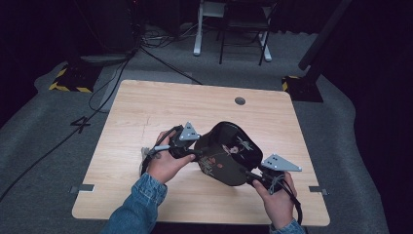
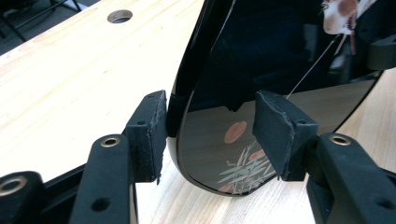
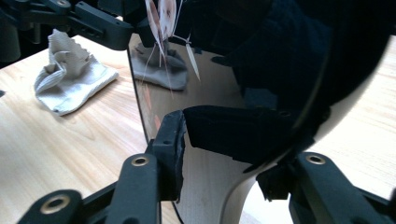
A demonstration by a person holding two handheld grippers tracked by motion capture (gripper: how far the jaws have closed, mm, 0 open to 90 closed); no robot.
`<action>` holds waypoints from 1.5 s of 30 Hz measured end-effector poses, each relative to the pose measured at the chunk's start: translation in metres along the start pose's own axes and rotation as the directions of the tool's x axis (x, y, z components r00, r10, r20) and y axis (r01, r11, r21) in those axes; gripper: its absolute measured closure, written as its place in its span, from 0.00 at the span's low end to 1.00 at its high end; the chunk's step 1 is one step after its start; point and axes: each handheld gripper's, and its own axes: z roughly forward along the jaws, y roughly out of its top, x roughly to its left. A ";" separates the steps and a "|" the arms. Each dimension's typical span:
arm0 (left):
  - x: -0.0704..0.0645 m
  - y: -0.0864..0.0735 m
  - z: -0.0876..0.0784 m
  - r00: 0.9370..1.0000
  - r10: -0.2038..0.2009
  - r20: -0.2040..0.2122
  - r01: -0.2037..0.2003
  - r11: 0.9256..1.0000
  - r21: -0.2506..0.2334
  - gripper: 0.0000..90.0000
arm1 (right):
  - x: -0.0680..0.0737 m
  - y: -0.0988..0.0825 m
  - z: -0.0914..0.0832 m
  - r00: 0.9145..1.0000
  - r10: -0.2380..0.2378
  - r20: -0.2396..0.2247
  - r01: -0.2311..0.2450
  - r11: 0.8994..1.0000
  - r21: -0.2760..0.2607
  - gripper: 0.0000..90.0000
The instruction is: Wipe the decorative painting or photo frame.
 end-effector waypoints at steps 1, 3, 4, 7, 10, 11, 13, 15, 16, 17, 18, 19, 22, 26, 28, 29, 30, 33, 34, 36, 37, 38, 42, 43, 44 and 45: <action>0.001 0.000 0.001 1.000 -0.004 0.010 0.004 1.000 -0.007 0.50 | 0.000 0.000 0.001 1.000 -0.005 0.007 0.005 1.000 -0.004 0.63; 0.001 0.000 0.003 1.000 -0.007 0.021 0.007 1.000 -0.013 0.45 | -0.002 -0.001 0.003 1.000 -0.004 0.021 0.005 1.000 -0.015 0.62; 0.000 0.000 0.004 1.000 -0.003 0.018 0.004 1.000 -0.012 0.45 | -0.003 -0.001 0.004 1.000 -0.002 0.020 0.002 1.000 -0.018 0.62; 0.000 0.000 0.007 1.000 -0.016 0.026 0.016 1.000 -0.009 0.44 | -0.004 -0.002 0.005 0.999 -0.001 0.032 0.002 1.000 -0.022 0.60; 0.000 0.000 0.009 0.999 -0.017 0.027 0.017 1.000 -0.004 0.44 | -0.004 -0.002 0.007 0.999 -0.006 0.031 0.007 1.000 -0.027 0.59; -0.001 0.001 0.009 1.000 -0.013 0.018 0.013 1.000 0.001 0.45 | -0.004 -0.002 0.007 0.999 -0.005 0.032 0.006 1.000 -0.027 0.59; -0.002 0.002 0.008 1.000 -0.010 0.002 0.010 1.000 0.008 0.50 | -0.005 -0.002 0.009 1.000 0.011 0.029 -0.010 1.000 -0.020 0.58; -0.003 0.002 0.008 1.000 -0.019 0.001 0.019 1.000 0.009 0.50 | -0.005 -0.003 0.010 0.999 0.028 0.019 -0.027 0.999 -0.021 0.57; -0.003 0.002 0.008 1.000 -0.019 0.001 0.019 1.000 0.009 0.51 | -0.005 -0.003 0.010 0.999 0.028 0.019 -0.027 0.999 -0.021 0.57; -0.003 0.002 0.007 1.000 -0.015 0.000 0.015 1.000 0.011 0.51 | -0.006 -0.003 0.011 0.999 0.031 0.021 -0.031 0.999 -0.020 0.57; -0.003 0.002 0.007 1.000 -0.012 0.001 0.012 1.000 0.012 0.53 | -0.007 -0.003 0.011 0.999 0.034 0.020 -0.034 0.999 -0.023 0.56; -0.004 0.001 0.006 1.000 -0.013 -0.001 0.013 1.000 0.008 0.55 | -0.008 -0.002 0.012 0.999 0.040 0.027 -0.040 0.999 -0.025 0.54; -0.005 0.001 0.005 1.000 -0.006 -0.012 0.007 1.000 0.009 0.56 | -0.008 -0.002 0.013 0.999 0.034 0.039 -0.033 0.999 -0.028 0.52; -0.006 0.002 0.005 1.000 -0.006 -0.015 0.006 1.000 0.015 0.58 | -0.009 -0.002 0.015 0.998 0.045 0.045 -0.043 0.999 -0.030 0.49; -0.007 0.002 0.004 1.000 -0.007 -0.017 0.008 1.000 0.022 0.59 | -0.010 -0.001 0.016 0.998 0.044 0.048 -0.042 0.999 -0.032 0.47; -0.007 0.003 0.004 1.000 -0.008 -0.017 0.008 1.000 0.024 0.59 | -0.010 -0.001 0.017 0.998 0.047 0.048 -0.046 0.998 -0.033 0.47; -0.007 0.003 0.004 1.000 -0.008 -0.017 0.008 1.000 0.024 0.59 | -0.010 0.000 0.017 0.998 0.051 0.049 -0.049 0.998 -0.031 0.46; -0.006 0.004 0.003 1.000 -0.017 -0.022 0.018 0.999 0.029 0.60 | -0.012 0.001 0.019 0.997 0.056 0.049 -0.055 0.998 -0.031 0.45; -0.007 0.004 0.003 1.000 -0.020 -0.024 0.021 0.999 0.033 0.60 | -0.012 0.002 0.019 0.997 0.061 0.046 -0.059 0.998 -0.030 0.45; -0.007 0.005 0.004 0.999 -0.022 -0.031 0.023 0.999 0.032 0.60 | -0.013 0.002 0.020 0.997 0.068 0.040 -0.066 0.997 -0.030 0.45; -0.007 0.006 0.004 0.999 -0.020 -0.036 0.022 0.999 0.032 0.60 | -0.014 0.003 0.020 0.997 0.075 0.035 -0.074 0.997 -0.026 0.45; -0.007 0.007 0.004 0.999 -0.019 -0.040 0.020 0.999 0.034 0.60 | -0.015 0.003 0.021 0.996 0.087 0.029 -0.086 0.996 -0.024 0.45; -0.005 0.010 0.002 0.998 -0.031 -0.047 0.033 0.999 0.041 0.60 | -0.019 0.005 0.025 0.992 0.124 0.010 -0.124 0.992 -0.022 0.43; -0.005 0.010 0.002 0.998 -0.035 -0.051 0.037 0.998 0.041 0.60 | -0.020 0.006 0.026 0.991 0.137 0.003 -0.136 0.990 -0.020 0.43; -0.003 0.011 0.001 0.998 -0.039 -0.055 0.041 0.998 0.039 0.60 | -0.020 0.007 0.027 0.990 0.142 -0.003 -0.142 0.990 -0.019 0.43; -0.003 0.012 0.001 0.998 -0.043 -0.054 0.045 0.998 0.039 0.60 | -0.021 0.008 0.028 0.988 0.155 -0.010 -0.155 0.988 -0.019 0.43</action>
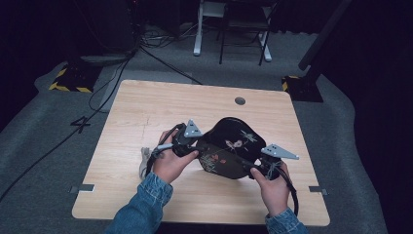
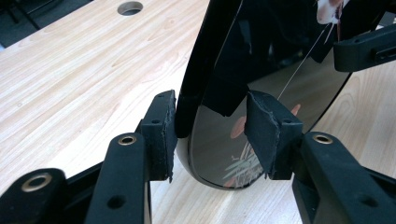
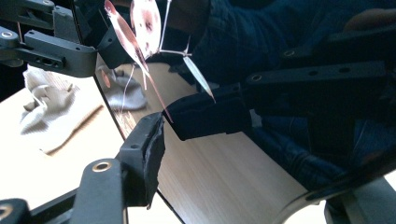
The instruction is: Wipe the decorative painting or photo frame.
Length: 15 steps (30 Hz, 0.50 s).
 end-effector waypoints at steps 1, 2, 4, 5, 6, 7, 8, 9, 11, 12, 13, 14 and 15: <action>0.001 0.001 0.000 1.000 -0.002 -0.005 0.002 1.000 0.001 0.60 | -0.001 0.001 0.001 1.000 0.001 -0.003 -0.001 1.000 -0.004 0.43; 0.002 0.001 -0.001 1.000 -0.009 -0.007 0.009 1.000 -0.001 0.61 | -0.001 0.003 0.002 1.000 0.002 -0.006 -0.002 1.000 -0.009 0.43; 0.006 0.001 0.000 1.000 -0.021 -0.012 0.021 1.000 -0.009 0.61 | -0.001 0.008 0.004 1.000 -0.002 -0.006 0.001 1.000 -0.018 0.43; 0.007 0.001 0.000 1.000 -0.026 -0.017 0.025 1.000 -0.013 0.61 | -0.001 0.012 0.005 1.000 -0.010 -0.002 0.010 1.000 -0.019 0.43; 0.009 0.001 0.000 0.999 -0.029 -0.020 0.029 0.999 -0.016 0.61 | -0.002 0.015 0.006 1.000 -0.020 0.002 0.020 1.000 -0.024 0.43; 0.010 0.001 0.000 0.999 -0.034 -0.024 0.034 0.999 -0.012 0.61 | -0.002 0.018 0.008 1.000 -0.024 0.002 0.024 0.999 -0.026 0.42; 0.013 0.001 0.001 0.999 -0.032 -0.029 0.032 0.999 -0.015 0.61 | -0.002 0.021 0.010 1.000 -0.031 0.002 0.031 0.999 -0.030 0.42; 0.015 0.002 0.001 0.999 -0.031 -0.036 0.030 0.999 -0.020 0.61 | -0.003 0.023 0.013 0.999 -0.038 0.002 0.038 0.999 -0.034 0.42; 0.018 0.002 0.002 0.998 -0.038 -0.047 0.037 0.999 -0.018 0.61 | -0.004 0.027 0.018 0.998 -0.060 0.005 0.060 0.997 -0.041 0.42; 0.018 0.002 0.002 0.998 -0.038 -0.047 0.037 0.999 -0.018 0.61 | -0.004 0.027 0.018 0.998 -0.060 0.005 0.060 0.997 -0.041 0.42; 0.020 0.001 0.003 0.998 -0.040 -0.050 0.039 0.999 -0.017 0.61 | -0.004 0.028 0.020 0.998 -0.069 0.007 0.069 0.997 -0.040 0.41; 0.022 0.001 0.005 0.998 -0.044 -0.055 0.044 0.999 -0.012 0.61 | -0.006 0.031 0.027 0.997 -0.081 0.010 0.081 0.996 -0.039 0.41; 0.024 0.001 0.007 0.997 -0.045 -0.068 0.045 0.999 -0.011 0.61 | -0.006 0.032 0.029 0.996 -0.086 0.010 0.087 0.995 -0.040 0.40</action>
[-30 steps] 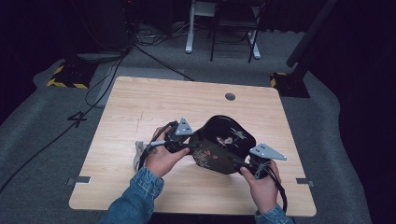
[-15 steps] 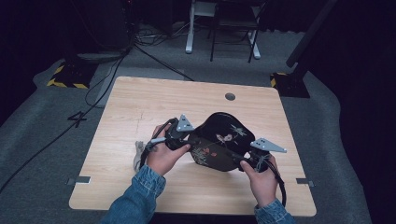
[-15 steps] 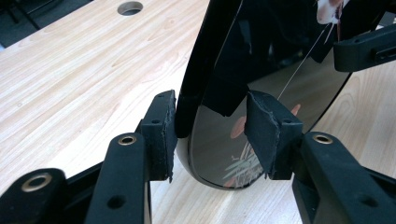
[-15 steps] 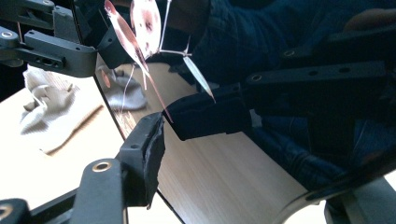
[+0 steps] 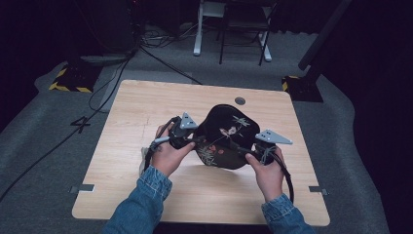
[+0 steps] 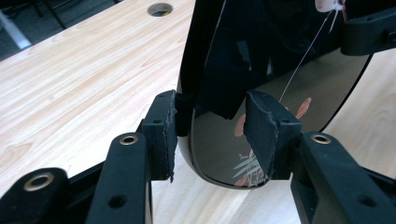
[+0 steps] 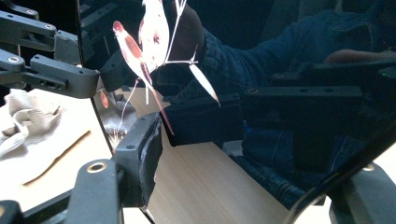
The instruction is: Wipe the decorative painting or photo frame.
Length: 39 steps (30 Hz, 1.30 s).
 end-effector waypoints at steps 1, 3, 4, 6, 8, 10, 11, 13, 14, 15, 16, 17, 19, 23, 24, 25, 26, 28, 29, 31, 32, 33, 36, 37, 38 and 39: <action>0.000 0.000 0.000 1.000 0.000 0.000 0.000 1.000 0.000 0.61 | 0.000 0.000 0.000 1.000 0.000 0.000 0.000 1.000 0.000 0.40; 0.004 0.000 0.001 1.000 -0.001 -0.025 0.001 1.000 0.007 0.61 | -0.003 0.004 0.010 1.000 -0.019 -0.005 0.019 1.000 0.001 0.39; 0.005 0.000 0.002 0.999 0.000 -0.034 0.000 1.000 0.004 0.61 | -0.003 0.005 0.012 1.000 -0.027 -0.003 0.027 1.000 -0.003 0.38; 0.008 0.000 0.002 0.999 0.001 -0.045 0.000 1.000 0.010 0.61 | -0.003 0.007 0.017 0.999 -0.044 -0.004 0.044 0.999 -0.008 0.38; 0.009 0.000 0.002 0.999 0.005 -0.052 -0.004 1.000 0.016 0.61 | -0.003 0.008 0.020 0.999 -0.051 -0.004 0.051 0.999 -0.011 0.38; 0.010 -0.001 0.002 0.997 0.008 -0.074 -0.007 1.000 0.023 0.61 | -0.003 0.008 0.025 0.999 -0.052 -0.014 0.052 0.999 -0.012 0.37; 0.010 -0.001 0.002 0.997 0.010 -0.077 -0.008 1.000 0.028 0.61 | -0.004 0.008 0.027 0.998 -0.055 -0.014 0.055 0.998 -0.011 0.37; 0.011 -0.002 0.002 0.996 0.010 -0.086 -0.008 1.000 0.027 0.61 | -0.004 0.007 0.031 0.998 -0.068 -0.011 0.068 0.998 -0.009 0.36; 0.012 -0.003 0.002 0.996 0.005 -0.085 -0.003 1.000 0.024 0.61 | -0.003 0.007 0.033 0.997 -0.076 -0.009 0.075 0.997 -0.019 0.36; 0.012 -0.003 0.002 0.996 0.005 -0.085 -0.003 1.000 0.024 0.61 | -0.003 0.007 0.034 0.997 -0.078 -0.011 0.078 0.997 -0.020 0.36; 0.013 -0.004 0.002 0.996 0.001 -0.087 0.001 1.000 0.021 0.61 | -0.003 0.007 0.034 0.997 -0.076 -0.010 0.076 0.997 -0.020 0.36; 0.013 -0.004 0.002 0.996 0.001 -0.087 0.001 1.000 0.021 0.61 | -0.003 0.007 0.034 0.997 -0.076 -0.010 0.076 0.997 -0.020 0.36; 0.013 -0.004 0.003 0.997 -0.014 -0.082 0.014 1.000 0.006 0.61 | -0.003 0.007 0.035 0.997 -0.073 -0.011 0.073 0.997 -0.017 0.35; 0.016 -0.004 0.005 0.996 -0.039 -0.074 0.038 0.999 -0.017 0.60 | -0.006 0.006 0.037 0.999 -0.051 -0.007 0.051 0.999 -0.007 0.35; 0.016 -0.004 0.006 0.996 -0.051 -0.069 0.050 0.999 -0.018 0.60 | -0.007 0.006 0.037 0.999 -0.051 -0.006 0.051 0.999 -0.006 0.35; 0.016 -0.003 0.006 0.996 -0.048 -0.071 0.047 0.999 -0.013 0.60 | -0.008 0.006 0.037 0.999 -0.047 -0.009 0.047 0.999 -0.005 0.36; 0.015 -0.002 0.006 0.996 -0.048 -0.071 0.048 0.999 -0.009 0.60 | -0.008 0.006 0.037 0.999 -0.045 -0.013 0.045 0.999 -0.003 0.35; 0.015 -0.002 0.006 0.996 -0.048 -0.072 0.048 0.999 -0.009 0.60 | -0.009 0.007 0.038 0.999 -0.045 -0.016 0.045 0.999 0.002 0.35; 0.014 -0.002 0.005 0.996 -0.050 -0.067 0.049 0.999 -0.010 0.60 | -0.010 0.007 0.038 0.999 -0.046 -0.012 0.046 0.999 0.006 0.34; 0.014 -0.001 0.005 0.997 -0.053 -0.064 0.052 0.998 -0.023 0.61 | -0.012 0.007 0.038 0.999 -0.047 -0.009 0.047 0.999 0.020 0.32; 0.014 -0.001 0.004 0.996 -0.061 -0.062 0.060 0.998 -0.024 0.61 | -0.013 0.007 0.038 0.999 -0.048 -0.009 0.048 0.999 0.022 0.32; 0.014 -0.001 0.004 0.996 -0.063 -0.060 0.062 0.998 -0.030 0.60 | -0.013 0.007 0.038 0.998 -0.057 -0.008 0.057 0.998 0.022 0.32; 0.014 -0.001 0.004 0.996 -0.071 -0.056 0.069 0.997 -0.038 0.56 | -0.012 0.008 0.037 0.997 -0.072 -0.005 0.073 0.997 0.019 0.30; 0.014 -0.001 0.004 0.996 -0.072 -0.054 0.070 0.997 -0.036 0.56 | -0.012 0.008 0.037 0.997 -0.072 -0.004 0.072 0.997 0.020 0.29; 0.014 -0.001 0.004 0.996 -0.073 -0.056 0.070 0.997 -0.043 0.54 | -0.013 0.008 0.037 0.997 -0.073 0.001 0.073 0.997 0.019 0.25; 0.014 -0.001 0.003 0.996 -0.075 -0.057 0.072 0.996 -0.047 0.52 | -0.014 0.009 0.037 0.997 -0.077 0.007 0.077 0.997 0.015 0.23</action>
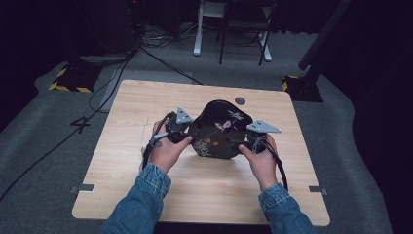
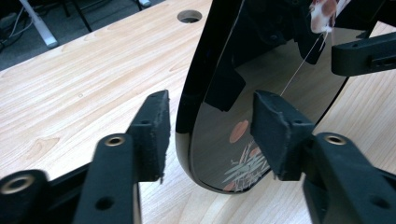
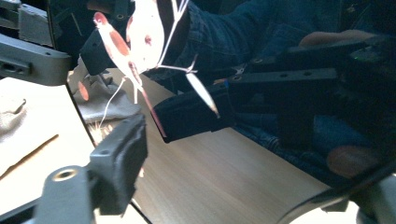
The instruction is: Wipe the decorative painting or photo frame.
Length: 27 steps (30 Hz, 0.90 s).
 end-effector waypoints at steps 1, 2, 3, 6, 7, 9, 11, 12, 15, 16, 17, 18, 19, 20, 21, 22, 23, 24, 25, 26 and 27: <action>0.000 0.000 -0.001 1.000 0.002 -0.006 -0.002 1.000 -0.004 0.49 | 0.000 0.000 -0.001 1.000 0.003 0.003 -0.003 1.000 -0.004 0.22; 0.001 0.000 -0.002 1.000 0.004 -0.006 -0.004 1.000 -0.004 0.48 | 0.000 0.000 -0.002 1.000 0.001 0.006 -0.001 1.000 -0.004 0.21; 0.001 0.000 -0.003 1.000 0.005 -0.010 -0.005 1.000 -0.009 0.47 | -0.001 0.000 -0.003 1.000 -0.003 0.008 0.003 1.000 -0.005 0.20; 0.000 -0.001 -0.008 1.000 -0.002 -0.009 0.002 1.000 -0.020 0.45 | -0.001 0.001 -0.008 1.000 -0.002 0.028 0.002 1.000 -0.010 0.18; -0.001 -0.002 -0.012 1.000 0.000 -0.011 0.000 1.000 -0.021 0.44 | -0.001 0.002 -0.009 0.999 -0.002 0.033 0.003 1.000 -0.016 0.17; -0.001 -0.004 -0.018 1.000 -0.005 -0.012 0.005 0.999 -0.032 0.43 | -0.001 0.003 -0.016 0.999 0.000 0.035 0.001 0.999 -0.032 0.18; -0.001 -0.006 -0.024 1.000 -0.008 -0.012 0.007 0.999 -0.033 0.43 | -0.002 0.004 -0.023 0.999 -0.001 0.037 0.003 0.999 -0.046 0.17; -0.001 -0.007 -0.027 1.000 -0.007 -0.012 0.007 0.999 -0.038 0.43 | -0.001 0.004 -0.027 0.999 -0.004 0.040 0.006 0.999 -0.049 0.17; -0.002 -0.012 -0.037 1.000 -0.012 -0.016 0.012 0.999 -0.045 0.42 | -0.001 0.005 -0.041 0.999 -0.012 0.040 0.015 0.997 -0.074 0.17; -0.002 -0.014 -0.041 1.000 -0.013 -0.016 0.012 0.999 -0.047 0.41 | -0.001 0.005 -0.045 0.999 -0.017 0.042 0.020 0.997 -0.080 0.17; -0.001 -0.015 -0.044 1.000 -0.013 -0.014 0.012 0.999 -0.050 0.40 | -0.001 0.004 -0.049 0.999 -0.012 0.038 0.015 0.996 -0.083 0.17; -0.001 -0.017 -0.048 1.000 -0.011 -0.013 0.010 0.999 -0.046 0.40 | -0.002 0.004 -0.053 0.999 -0.016 0.036 0.019 0.996 -0.084 0.17; -0.002 -0.019 -0.051 1.000 -0.013 -0.014 0.012 0.999 -0.047 0.40 | -0.003 0.003 -0.059 0.999 -0.022 0.027 0.024 0.996 -0.082 0.17; -0.003 -0.021 -0.054 1.000 -0.011 -0.018 0.010 0.999 -0.044 0.40 | -0.003 0.002 -0.063 0.999 -0.027 0.022 0.029 0.996 -0.082 0.18; -0.003 -0.023 -0.058 1.000 -0.007 -0.018 0.006 0.999 -0.037 0.40 | -0.004 0.001 -0.067 0.999 -0.026 0.021 0.027 0.996 -0.080 0.18; -0.004 -0.025 -0.061 1.000 -0.001 -0.017 0.000 1.000 -0.030 0.39 | -0.005 0.000 -0.072 1.000 -0.024 0.018 0.025 0.997 -0.074 0.18; -0.005 -0.028 -0.065 1.000 0.003 -0.014 -0.004 1.000 -0.027 0.39 | -0.006 -0.001 -0.076 1.000 -0.025 0.015 0.026 0.997 -0.069 0.18; -0.005 -0.028 -0.065 1.000 0.003 -0.014 -0.004 1.000 -0.027 0.39 | -0.006 -0.001 -0.076 1.000 -0.025 0.015 0.026 0.997 -0.069 0.18; -0.005 -0.030 -0.070 1.000 0.007 -0.008 -0.008 1.000 -0.030 0.39 | -0.008 -0.003 -0.080 1.000 -0.027 0.012 0.028 0.997 -0.069 0.18; -0.005 -0.033 -0.074 1.000 0.007 -0.007 -0.007 1.000 -0.030 0.39 | -0.011 -0.006 -0.089 1.000 -0.022 0.005 0.023 0.997 -0.070 0.18; -0.005 -0.035 -0.078 1.000 0.005 -0.006 -0.005 1.000 -0.028 0.39 | -0.011 -0.006 -0.089 1.000 -0.022 0.005 0.023 0.997 -0.070 0.18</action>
